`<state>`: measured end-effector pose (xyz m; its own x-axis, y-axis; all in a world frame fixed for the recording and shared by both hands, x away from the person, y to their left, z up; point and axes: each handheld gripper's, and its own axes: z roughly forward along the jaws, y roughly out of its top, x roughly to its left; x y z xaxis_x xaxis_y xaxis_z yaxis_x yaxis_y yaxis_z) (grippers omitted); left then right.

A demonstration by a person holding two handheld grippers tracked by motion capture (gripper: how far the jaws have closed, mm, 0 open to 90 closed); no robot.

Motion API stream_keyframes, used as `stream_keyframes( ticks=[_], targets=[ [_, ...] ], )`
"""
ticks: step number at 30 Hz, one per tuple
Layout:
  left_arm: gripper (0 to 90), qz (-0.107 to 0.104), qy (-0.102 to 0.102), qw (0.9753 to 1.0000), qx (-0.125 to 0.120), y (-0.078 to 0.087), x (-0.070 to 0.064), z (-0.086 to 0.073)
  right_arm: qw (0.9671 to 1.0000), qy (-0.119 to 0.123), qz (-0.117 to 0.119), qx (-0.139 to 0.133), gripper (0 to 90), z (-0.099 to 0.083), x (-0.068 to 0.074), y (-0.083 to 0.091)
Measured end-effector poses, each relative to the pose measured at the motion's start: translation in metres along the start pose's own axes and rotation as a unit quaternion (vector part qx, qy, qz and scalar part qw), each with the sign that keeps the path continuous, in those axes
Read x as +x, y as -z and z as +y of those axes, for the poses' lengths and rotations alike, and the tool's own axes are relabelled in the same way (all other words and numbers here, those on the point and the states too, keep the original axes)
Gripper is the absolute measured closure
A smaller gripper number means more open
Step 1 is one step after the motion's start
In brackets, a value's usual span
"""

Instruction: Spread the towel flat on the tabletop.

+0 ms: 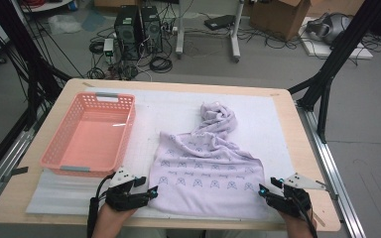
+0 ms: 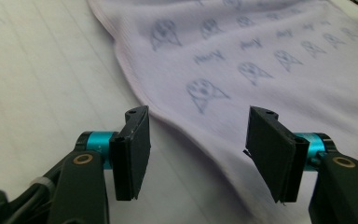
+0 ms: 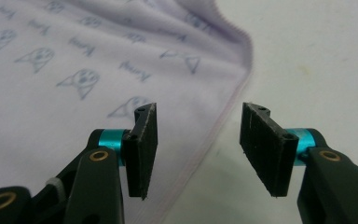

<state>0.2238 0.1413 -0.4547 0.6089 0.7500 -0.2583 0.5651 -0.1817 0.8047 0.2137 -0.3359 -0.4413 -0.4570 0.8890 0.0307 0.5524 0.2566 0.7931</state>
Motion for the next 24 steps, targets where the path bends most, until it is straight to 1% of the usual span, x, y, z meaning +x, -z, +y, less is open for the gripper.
stream_keyframes(
  ticks=[1, 2, 4, 5, 6, 7, 8, 9, 10, 12, 13, 15, 18, 20, 22, 24],
  targets=[
    [39.8, 0.0, -0.003, 1.0, 0.002, 0.0, -0.004, -0.003, 1.0, 0.003, 0.005, 0.0, 46.1, -0.002, 0.002, 0.001],
    [39.5, 0.006, -0.015, 0.9999, -0.002, 0.0, -0.008, -0.006, 1.0, 0.006, 0.005, 0.004, 46.3, -0.005, 0.005, 0.003],
    [40.6, 0.018, -0.032, 0.9993, -0.002, 0.001, -0.016, -0.01, 0.9998, 0.014, 0.009, 0.012, 48.2, -0.01, 0.012, 0.006],
    [43.9, 0.026, -0.049, 0.9985, -0.002, 0.001, -0.02, -0.012, 0.9996, 0.017, 0.01, 0.018, 49.7, -0.013, 0.015, 0.006],
    [48.1, 0.036, -0.068, 0.997, -0.005, 0.002, -0.024, -0.015, 0.9993, 0.021, 0.009, 0.03, 53.1, -0.015, 0.019, 0.007],
    [59.0, 0.049, -0.091, 0.9946, -0.01, 0.003, -0.028, -0.018, 0.9993, 0.023, 0.008, 0.027, 59.2, -0.018, 0.022, 0.008],
    [71.4, 0.036, -0.089, 0.9953, -0.009, 0.005, -0.028, -0.02, 0.9993, 0.024, 0.013, 0.027, 65.8, -0.02, 0.024, 0.01],
    [85.1, 0.036, -0.084, 0.9958, -0.007, 0.008, -0.03, -0.022, 0.9992, 0.023, 0.015, 0.03, 74.2, -0.021, 0.026, 0.012],
    [85.9, 0.039, -0.087, 0.9955, -0.006, 0.01, -0.033, -0.023, 0.9989, 0.022, 0.025, 0.032, 85.0, -0.022, 0.028, 0.014],
    [86.4, 0.031, -0.076, 0.9966, -0.004, 0.016, -0.034, -0.027, 0.9989, 0.026, 0.021, 0.032, 86.0, -0.023, 0.032, 0.017],
    [86.4, 0.028, -0.069, 0.9972, -0.005, 0.019, -0.034, -0.03, 0.9989, 0.024, 0.024, 0.032, 86.4, -0.025, 0.032, 0.019],
    [86.4, 0.022, -0.057, 0.9981, -0.008, 0.024, -0.033, -0.034, 0.9989, 0.016, 0.03, 0.033, 86.6, -0.028, 0.032, 0.023],
    [86.3, 0.021, -0.056, 0.9982, -0.008, 0.029, -0.035, -0.037, 0.9987, 0.013, 0.036, 0.034, 86.7, -0.032, 0.033, 0.029],
    [86.3, 0.018, -0.053, 0.9984, -0.008, 0.031, -0.036, -0.038, 0.9985, 0.022, 0.036, 0.035, 86.7, -0.033, 0.035, 0.031],
    [86.3, 0.013, -0.055, 0.9984, -0.005, 0.034, -0.037, -0.041, 0.9984, 0.022, 0.037, 0.037, 86.7, -0.035, 0.037, 0.033],
    [86.3, 0.005, -0.048, 0.9988, -0.003, 0.038, -0.037, -0.044, 0.9983, 0.022, 0.039, 0.038, 86.7, -0.035, 0.038, 0.036]
  ],
)
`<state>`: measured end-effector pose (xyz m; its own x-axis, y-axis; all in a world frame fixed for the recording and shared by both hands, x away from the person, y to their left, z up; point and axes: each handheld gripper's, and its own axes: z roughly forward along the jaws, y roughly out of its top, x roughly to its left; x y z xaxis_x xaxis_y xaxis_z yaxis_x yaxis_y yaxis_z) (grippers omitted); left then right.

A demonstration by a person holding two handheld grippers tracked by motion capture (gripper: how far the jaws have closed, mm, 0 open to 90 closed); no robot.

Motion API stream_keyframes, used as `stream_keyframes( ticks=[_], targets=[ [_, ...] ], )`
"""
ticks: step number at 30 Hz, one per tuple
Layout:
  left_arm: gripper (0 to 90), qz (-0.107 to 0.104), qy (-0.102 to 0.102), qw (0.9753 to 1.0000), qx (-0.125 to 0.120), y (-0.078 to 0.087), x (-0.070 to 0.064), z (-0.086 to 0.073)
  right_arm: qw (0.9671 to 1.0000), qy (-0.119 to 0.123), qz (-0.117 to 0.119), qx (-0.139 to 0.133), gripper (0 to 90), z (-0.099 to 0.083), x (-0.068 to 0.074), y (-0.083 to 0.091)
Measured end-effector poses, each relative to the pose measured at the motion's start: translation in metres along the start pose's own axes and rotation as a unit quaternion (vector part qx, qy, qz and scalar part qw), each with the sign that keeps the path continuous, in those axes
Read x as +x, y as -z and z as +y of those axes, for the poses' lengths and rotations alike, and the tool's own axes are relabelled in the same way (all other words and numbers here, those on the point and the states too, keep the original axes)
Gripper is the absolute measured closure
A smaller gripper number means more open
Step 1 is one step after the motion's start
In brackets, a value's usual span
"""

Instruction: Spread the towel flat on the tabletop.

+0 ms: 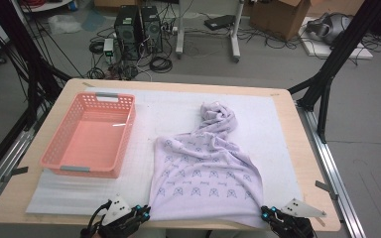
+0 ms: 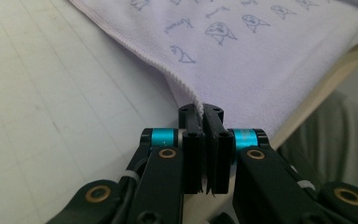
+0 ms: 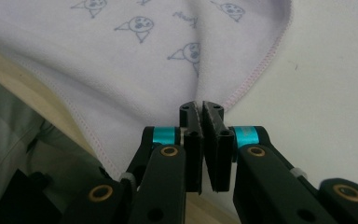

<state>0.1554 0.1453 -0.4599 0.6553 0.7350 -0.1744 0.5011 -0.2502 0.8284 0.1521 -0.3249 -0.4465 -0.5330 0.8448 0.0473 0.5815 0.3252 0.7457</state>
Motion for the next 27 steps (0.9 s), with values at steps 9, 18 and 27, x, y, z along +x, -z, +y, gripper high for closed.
stream_keyframes(
  ticks=[9, 18, 27],
  targets=[
    [85.8, -0.04, 0.016, 0.9991, 0.004, 0.013, -0.009, -0.007, 0.9997, 0.008, 0.016, 0.017, 86.7, -0.009, 0.008, 0.017],
    [51.9, -0.011, 0.033, 0.9975, -0.062, 0.005, 0.004, 0.011, 0.999, -0.028, -0.004, -0.034, 52.1, 0.003, -0.002, 0.006],
    [44.3, 0.026, 0.049, 0.9982, -0.021, -0.037, 0.028, 0.035, 0.9983, -0.033, -0.047, -0.01, 51.9, 0.018, -0.014, -0.024]
  ],
)
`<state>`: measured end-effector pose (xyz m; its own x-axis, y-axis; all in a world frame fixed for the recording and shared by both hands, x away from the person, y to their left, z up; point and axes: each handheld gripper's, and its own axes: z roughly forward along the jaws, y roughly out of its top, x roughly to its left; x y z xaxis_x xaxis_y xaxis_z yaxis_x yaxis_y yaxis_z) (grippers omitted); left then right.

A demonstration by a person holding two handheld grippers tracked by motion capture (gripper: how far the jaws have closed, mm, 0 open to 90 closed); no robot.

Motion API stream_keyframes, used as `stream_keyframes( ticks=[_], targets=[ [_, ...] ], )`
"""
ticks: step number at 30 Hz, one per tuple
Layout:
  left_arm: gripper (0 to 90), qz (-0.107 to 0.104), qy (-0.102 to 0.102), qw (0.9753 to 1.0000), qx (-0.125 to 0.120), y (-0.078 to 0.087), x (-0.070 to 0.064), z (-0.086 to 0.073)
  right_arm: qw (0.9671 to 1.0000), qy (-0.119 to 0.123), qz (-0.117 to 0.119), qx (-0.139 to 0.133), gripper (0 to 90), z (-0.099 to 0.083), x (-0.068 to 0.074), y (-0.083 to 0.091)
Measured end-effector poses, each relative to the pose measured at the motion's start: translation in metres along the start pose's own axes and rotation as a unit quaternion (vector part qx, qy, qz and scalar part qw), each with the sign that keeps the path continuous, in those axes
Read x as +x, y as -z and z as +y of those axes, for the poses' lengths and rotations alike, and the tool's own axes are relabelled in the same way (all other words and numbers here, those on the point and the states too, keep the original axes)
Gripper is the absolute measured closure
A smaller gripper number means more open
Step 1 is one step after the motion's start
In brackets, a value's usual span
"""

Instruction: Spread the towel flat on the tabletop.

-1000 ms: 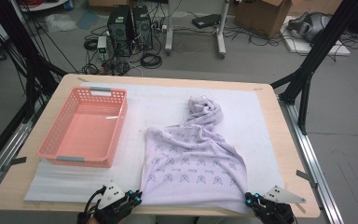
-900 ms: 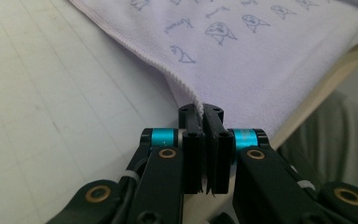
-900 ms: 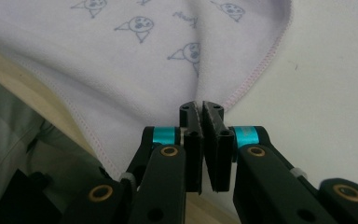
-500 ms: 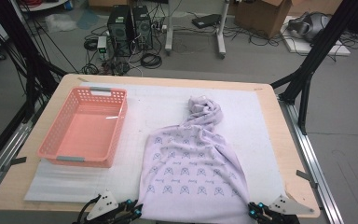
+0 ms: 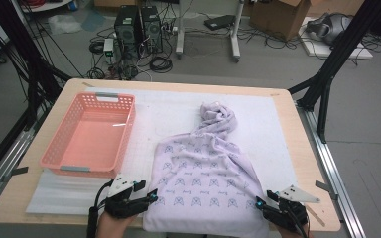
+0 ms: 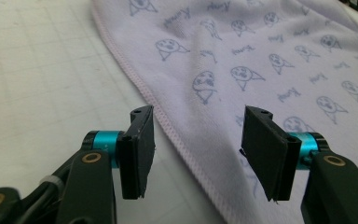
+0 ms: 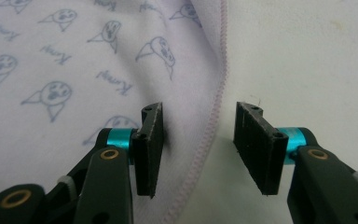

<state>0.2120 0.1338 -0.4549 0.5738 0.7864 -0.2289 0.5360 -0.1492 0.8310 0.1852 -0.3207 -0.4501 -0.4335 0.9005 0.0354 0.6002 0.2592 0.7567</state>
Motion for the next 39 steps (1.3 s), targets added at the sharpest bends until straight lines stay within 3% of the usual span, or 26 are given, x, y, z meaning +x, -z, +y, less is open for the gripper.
stream_keyframes(
  ticks=[2, 4, 5, 6, 7, 8, 11, 17, 21, 23, 25, 27, 31, 35, 37, 39],
  targets=[
    [44.7, 0.0, -0.02, 0.9997, 0.015, -0.009, -0.005, -0.001, 1.0, 0.0, -0.001, -0.003, 58.1, 0.001, 0.0, -0.002],
    [48.7, 0.039, -0.063, 0.9972, 0.008, -0.01, -0.014, -0.005, 0.9999, 0.001, 0.012, -0.003, 77.1, 0.0, 0.0, -0.001],
    [58.8, 0.049, -0.08, 0.9956, 0.006, -0.008, -0.016, -0.007, 0.9997, 0.001, 0.024, -0.002, 81.8, 0.0, 0.0, 0.0],
    [75.6, 0.027, -0.069, 0.9972, 0.009, -0.007, -0.017, -0.007, 0.9997, 0.007, 0.023, -0.002, 83.4, 0.0, 0.002, 0.001],
    [85.9, 0.034, -0.067, 0.9971, 0.012, -0.005, -0.019, -0.008, 0.9997, 0.01, 0.022, 0.0, 84.2, 0.0, 0.003, 0.001],
    [86.4, 0.033, -0.071, 0.9968, 0.017, -0.003, -0.021, -0.009, 0.9997, 0.01, 0.023, 0.004, 84.5, -0.001, 0.003, 0.003],
    [86.7, 0.017, -0.059, 0.9978, 0.024, 0.01, -0.023, -0.015, 0.9994, 0.014, 0.032, 0.009, 84.6, -0.006, 0.005, 0.01],
    [86.6, -0.004, -0.057, 0.9984, 0.002, 0.039, -0.034, -0.044, 0.9983, 0.022, 0.051, 0.014, 84.7, -0.019, 0.014, 0.032],
    [82.4, -0.01, -0.058, 0.9983, -0.006, 0.04, -0.036, -0.043, 0.9978, 0.034, 0.055, 0.018, 82.3, -0.024, 0.021, 0.038],
    [62.3, -0.008, -0.052, 0.9985, -0.015, 0.038, -0.036, -0.041, 0.9979, 0.028, 0.057, 0.008, 72.9, -0.023, 0.02, 0.04],
    [56.5, -0.011, -0.046, 0.9984, -0.03, 0.036, -0.033, -0.035, 0.9984, 0.016, 0.053, -0.013, 63.2, -0.02, 0.017, 0.04],
    [52.6, -0.015, -0.039, 0.9983, -0.041, 0.033, -0.029, -0.027, 0.9986, 0.0, 0.046, -0.027, 60.7, -0.015, 0.012, 0.036],
    [53.1, -0.007, -0.04, 0.9987, -0.033, 0.015, -0.017, -0.008, 0.9995, -0.003, 0.021, -0.023, 60.8, -0.004, 0.006, 0.021],
    [55.7, -0.004, -0.026, 0.9996, 0.0, -0.011, -0.005, 0.012, 0.9998, -0.01, 0.013, -0.011, 63.5, 0.008, 0.0, -0.001],
    [56.8, 0.001, -0.025, 0.9993, 0.028, -0.024, -0.002, 0.016, 0.9999, -0.003, 0.012, 0.003, 68.7, 0.011, 0.0, -0.011],
    [66.0, 0.013, -0.033, 0.9986, 0.04, -0.029, -0.004, 0.018, 0.9997, 0.0, 0.023, 0.001, 82.9, 0.012, -0.001, -0.013]
  ],
)
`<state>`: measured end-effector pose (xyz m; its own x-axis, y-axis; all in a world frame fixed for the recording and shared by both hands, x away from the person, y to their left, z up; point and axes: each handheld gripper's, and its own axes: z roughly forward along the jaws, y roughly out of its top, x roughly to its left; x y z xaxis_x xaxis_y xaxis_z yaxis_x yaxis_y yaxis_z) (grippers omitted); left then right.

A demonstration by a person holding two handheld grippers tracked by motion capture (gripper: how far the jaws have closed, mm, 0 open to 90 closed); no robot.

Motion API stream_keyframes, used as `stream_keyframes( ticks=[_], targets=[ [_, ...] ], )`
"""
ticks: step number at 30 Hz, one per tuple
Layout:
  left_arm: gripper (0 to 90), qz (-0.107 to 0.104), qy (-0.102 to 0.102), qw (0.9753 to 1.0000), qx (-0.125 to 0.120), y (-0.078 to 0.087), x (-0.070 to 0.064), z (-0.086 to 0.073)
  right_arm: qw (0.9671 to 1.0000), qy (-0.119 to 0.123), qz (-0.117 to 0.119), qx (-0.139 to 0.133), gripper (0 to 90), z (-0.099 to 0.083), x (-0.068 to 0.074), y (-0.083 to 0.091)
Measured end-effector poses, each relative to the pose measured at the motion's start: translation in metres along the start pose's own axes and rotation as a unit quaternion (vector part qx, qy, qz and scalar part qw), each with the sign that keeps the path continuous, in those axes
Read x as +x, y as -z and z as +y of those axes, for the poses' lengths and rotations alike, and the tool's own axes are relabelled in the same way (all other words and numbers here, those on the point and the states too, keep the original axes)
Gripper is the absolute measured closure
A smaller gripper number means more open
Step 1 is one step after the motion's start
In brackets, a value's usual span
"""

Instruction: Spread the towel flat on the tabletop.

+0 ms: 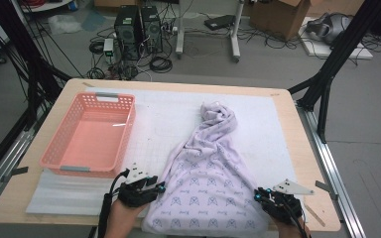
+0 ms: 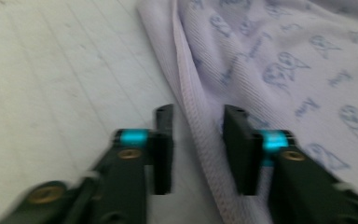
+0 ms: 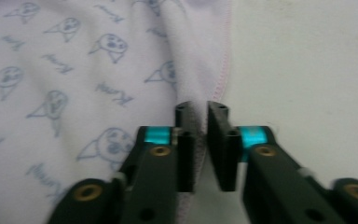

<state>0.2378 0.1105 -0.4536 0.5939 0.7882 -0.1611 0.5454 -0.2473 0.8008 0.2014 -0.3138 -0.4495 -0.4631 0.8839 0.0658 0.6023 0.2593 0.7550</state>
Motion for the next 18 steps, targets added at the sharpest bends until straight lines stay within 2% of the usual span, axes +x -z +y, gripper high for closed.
stream_keyframes(
  ticks=[1, 2, 5, 9, 13, 15, 16, 18],
  targets=[
    [82.3, -0.001, -0.011, 0.9999, 0.006, 0.0, -0.002, 0.0, 1.0, 0.0, 0.008, 0.003, 85.1, 0.0, 0.0, 0.0],
    [85.5, 0.005, -0.019, 0.9998, 0.01, 0.001, -0.004, 0.0, 0.9999, 0.003, 0.007, 0.007, 85.9, 0.001, 0.001, 0.001],
    [86.6, 0.012, -0.015, 0.9997, 0.012, 0.014, -0.004, -0.006, 0.9997, 0.018, 0.005, 0.017, 86.5, -0.002, 0.001, 0.008],
    [86.6, -0.005, -0.013, 0.9999, 0.003, 0.034, -0.002, -0.025, 0.9994, 0.025, 0.013, 0.019, 86.6, -0.012, -0.002, 0.021],
    [86.3, -0.03, -0.016, 0.9994, -0.004, 0.048, -0.003, -0.034, 0.999, 0.03, 0.018, 0.027, 86.7, -0.019, -0.001, 0.031],
    [84.3, -0.041, -0.02, 0.999, -0.005, 0.049, -0.004, -0.033, 0.9989, 0.029, 0.024, 0.029, 86.4, -0.021, -0.001, 0.034],
    [78.8, -0.044, -0.02, 0.9988, -0.011, 0.048, -0.003, -0.029, 0.9986, 0.029, 0.032, 0.03, 84.4, -0.02, -0.001, 0.035],
    [65.7, -0.052, -0.012, 0.9981, -0.029, 0.043, 0.0, -0.019, 0.9991, 0.025, 0.032, 0.008, 72.2, -0.016, -0.002, 0.035]
  ],
)
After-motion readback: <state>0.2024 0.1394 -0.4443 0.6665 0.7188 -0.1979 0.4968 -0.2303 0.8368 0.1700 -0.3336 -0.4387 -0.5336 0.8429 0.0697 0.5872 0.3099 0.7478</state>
